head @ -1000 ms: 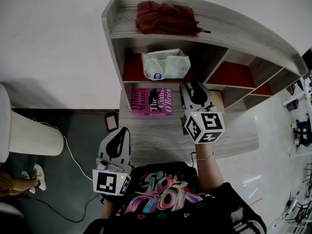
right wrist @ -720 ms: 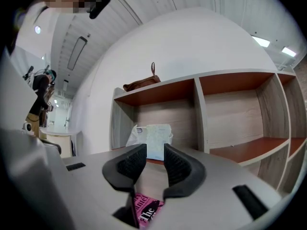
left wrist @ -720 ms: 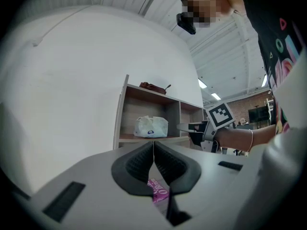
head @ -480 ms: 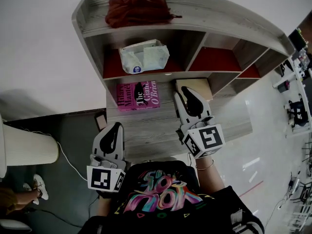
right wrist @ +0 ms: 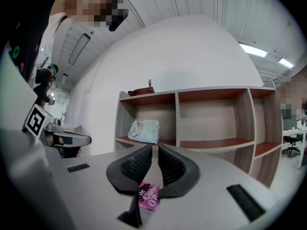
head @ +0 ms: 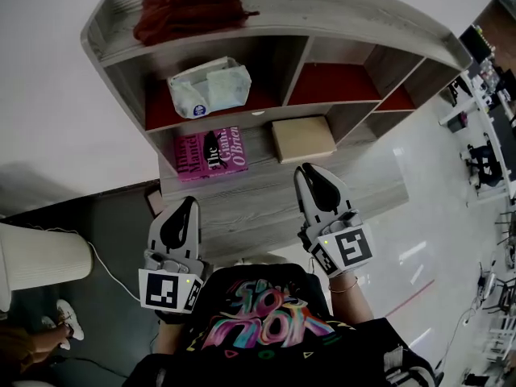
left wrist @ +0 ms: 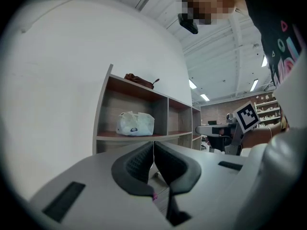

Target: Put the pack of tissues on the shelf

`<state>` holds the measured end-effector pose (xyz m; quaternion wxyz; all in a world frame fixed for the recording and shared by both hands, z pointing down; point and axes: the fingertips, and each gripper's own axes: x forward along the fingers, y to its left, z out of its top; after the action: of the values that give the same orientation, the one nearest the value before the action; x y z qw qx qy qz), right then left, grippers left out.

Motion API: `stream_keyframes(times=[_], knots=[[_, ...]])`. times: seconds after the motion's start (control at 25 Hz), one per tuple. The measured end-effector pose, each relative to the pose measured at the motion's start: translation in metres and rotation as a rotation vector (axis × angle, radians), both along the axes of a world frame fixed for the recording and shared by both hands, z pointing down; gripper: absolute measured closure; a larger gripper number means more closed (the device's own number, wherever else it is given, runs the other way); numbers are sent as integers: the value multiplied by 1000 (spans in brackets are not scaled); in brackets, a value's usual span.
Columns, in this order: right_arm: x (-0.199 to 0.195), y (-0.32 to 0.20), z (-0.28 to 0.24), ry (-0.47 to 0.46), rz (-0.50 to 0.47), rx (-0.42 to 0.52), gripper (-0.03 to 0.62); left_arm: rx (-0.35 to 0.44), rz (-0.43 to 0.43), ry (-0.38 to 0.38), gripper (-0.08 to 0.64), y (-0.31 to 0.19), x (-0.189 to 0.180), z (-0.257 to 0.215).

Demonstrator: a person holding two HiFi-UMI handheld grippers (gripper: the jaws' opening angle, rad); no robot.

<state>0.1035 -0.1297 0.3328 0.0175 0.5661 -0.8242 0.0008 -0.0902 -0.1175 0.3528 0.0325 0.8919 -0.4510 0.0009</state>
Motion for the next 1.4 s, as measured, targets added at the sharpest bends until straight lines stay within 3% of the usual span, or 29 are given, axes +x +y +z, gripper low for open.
stream_keyframes(times=[0.28, 0.72, 1.4], knots=[[14, 18, 7, -17, 8, 2, 575, 8, 2, -6, 535, 1, 8, -3], [15, 25, 25, -37, -6, -51, 576, 10, -36, -10, 535, 1, 3, -2], [-2, 6, 27, -60, -64, -56, 577, -21, -58, -22, 535, -6, -5, 9]])
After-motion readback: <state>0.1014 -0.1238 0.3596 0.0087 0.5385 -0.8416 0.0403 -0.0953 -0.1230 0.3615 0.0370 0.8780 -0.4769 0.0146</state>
